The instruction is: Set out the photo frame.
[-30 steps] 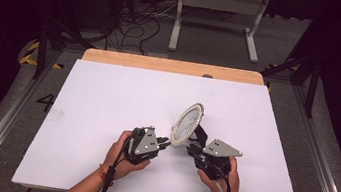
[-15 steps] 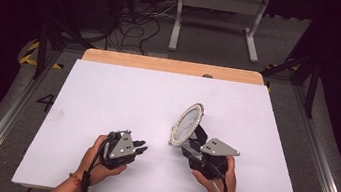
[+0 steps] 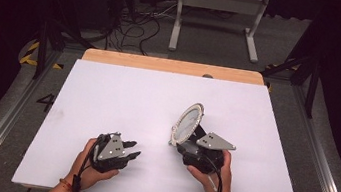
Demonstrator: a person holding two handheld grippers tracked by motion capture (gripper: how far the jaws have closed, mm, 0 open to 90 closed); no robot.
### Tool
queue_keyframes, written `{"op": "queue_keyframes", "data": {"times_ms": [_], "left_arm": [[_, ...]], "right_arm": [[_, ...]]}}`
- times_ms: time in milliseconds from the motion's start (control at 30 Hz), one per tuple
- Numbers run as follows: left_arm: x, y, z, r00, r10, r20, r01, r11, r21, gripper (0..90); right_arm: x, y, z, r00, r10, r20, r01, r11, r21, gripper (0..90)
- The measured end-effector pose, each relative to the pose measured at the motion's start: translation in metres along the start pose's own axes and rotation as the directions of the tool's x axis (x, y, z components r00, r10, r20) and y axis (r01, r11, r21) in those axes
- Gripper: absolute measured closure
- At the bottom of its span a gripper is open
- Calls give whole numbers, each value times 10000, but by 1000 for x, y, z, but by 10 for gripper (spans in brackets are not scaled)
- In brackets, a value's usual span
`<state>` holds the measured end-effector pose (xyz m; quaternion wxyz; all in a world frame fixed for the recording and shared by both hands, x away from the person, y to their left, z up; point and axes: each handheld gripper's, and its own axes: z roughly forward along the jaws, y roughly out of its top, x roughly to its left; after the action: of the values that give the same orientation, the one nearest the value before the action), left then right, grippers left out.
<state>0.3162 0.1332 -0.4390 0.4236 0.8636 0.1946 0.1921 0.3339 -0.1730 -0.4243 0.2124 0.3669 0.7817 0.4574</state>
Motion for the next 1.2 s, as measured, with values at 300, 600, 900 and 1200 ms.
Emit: {"op": "queue_keyframes", "data": {"times_ms": [300,600,900,1200], "left_arm": [[-1,-6,5,10000,44,74,-46,9995,315,621],[-2,-6,8,9998,40,215,-48,9994,347,594],[-2,-7,7,9989,149,446,-164,9994,317,572],[-3,-4,4,9985,293,458,-296,9995,68,545]], "right_arm": [[-2,4,6,9991,405,79,-404,9991,-94,408],[10,1,10,9970,641,443,-632,9978,-216,498],[9,1,20,9954,808,522,-791,9963,-340,544],[10,1,21,9947,852,574,-837,9961,-273,563]]}}
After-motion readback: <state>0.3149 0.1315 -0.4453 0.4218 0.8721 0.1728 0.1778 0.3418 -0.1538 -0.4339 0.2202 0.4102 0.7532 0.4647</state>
